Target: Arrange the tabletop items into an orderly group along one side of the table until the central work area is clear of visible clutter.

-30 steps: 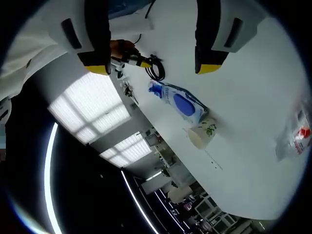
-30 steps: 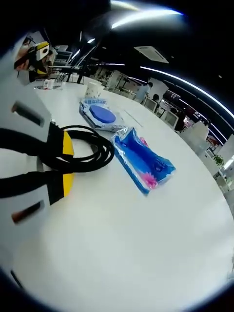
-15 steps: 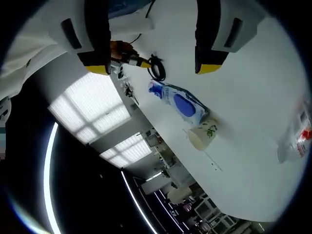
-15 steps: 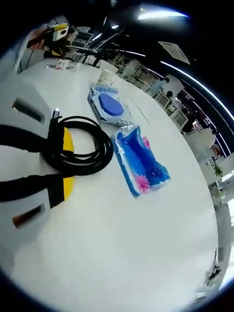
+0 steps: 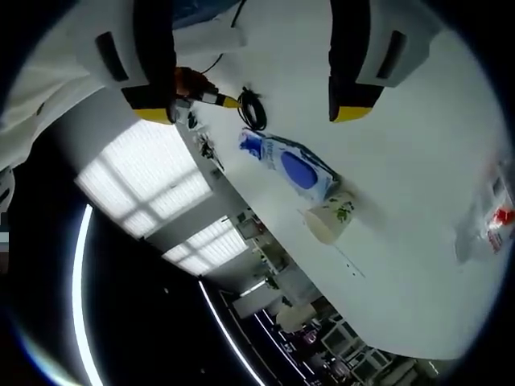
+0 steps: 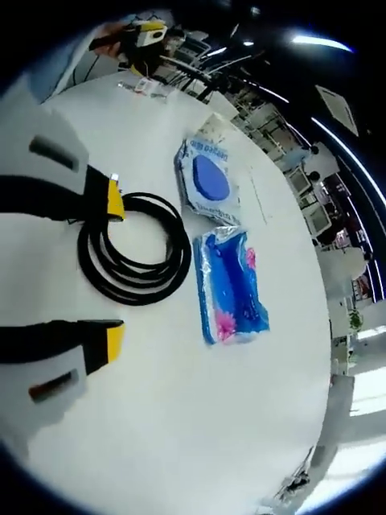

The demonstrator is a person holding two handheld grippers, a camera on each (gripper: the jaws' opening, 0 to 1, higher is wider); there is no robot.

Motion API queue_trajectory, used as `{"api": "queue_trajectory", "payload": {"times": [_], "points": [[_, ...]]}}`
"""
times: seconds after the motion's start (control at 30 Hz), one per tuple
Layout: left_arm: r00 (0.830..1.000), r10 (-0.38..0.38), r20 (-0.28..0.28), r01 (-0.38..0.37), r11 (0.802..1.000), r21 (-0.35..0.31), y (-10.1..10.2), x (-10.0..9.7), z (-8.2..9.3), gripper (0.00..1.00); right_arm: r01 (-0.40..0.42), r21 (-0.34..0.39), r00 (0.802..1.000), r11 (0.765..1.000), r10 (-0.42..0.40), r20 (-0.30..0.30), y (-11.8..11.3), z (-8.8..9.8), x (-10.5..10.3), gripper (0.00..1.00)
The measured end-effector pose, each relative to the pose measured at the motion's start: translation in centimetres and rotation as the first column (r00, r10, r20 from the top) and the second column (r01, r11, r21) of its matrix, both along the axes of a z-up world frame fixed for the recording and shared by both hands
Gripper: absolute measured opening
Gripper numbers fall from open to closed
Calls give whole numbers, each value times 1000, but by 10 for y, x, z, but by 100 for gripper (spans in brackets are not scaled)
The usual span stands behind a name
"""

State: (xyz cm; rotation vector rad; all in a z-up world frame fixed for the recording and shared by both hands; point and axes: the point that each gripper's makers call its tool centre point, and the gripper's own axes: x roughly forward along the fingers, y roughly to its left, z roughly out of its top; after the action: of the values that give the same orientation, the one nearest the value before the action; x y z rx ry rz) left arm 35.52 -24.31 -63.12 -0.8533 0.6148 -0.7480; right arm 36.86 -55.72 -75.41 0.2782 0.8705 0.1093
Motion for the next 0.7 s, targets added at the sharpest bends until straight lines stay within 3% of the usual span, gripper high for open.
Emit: {"api": "queue_trajectory", "payload": {"times": [0.27,0.4,0.7], "points": [[1000,-13,-28,14,1000,20,-2,-2,-6,86,-45,24,998,999,46,-47,12,4,-16,81],[999,-31,-26,32,999,32,-7,-3,-7,86,-78,1,995,997,78,-56,13,7,-24,83],[999,-36,-25,37,999,37,-12,0,-8,87,-32,30,998,999,33,-51,6,8,-30,82]]}}
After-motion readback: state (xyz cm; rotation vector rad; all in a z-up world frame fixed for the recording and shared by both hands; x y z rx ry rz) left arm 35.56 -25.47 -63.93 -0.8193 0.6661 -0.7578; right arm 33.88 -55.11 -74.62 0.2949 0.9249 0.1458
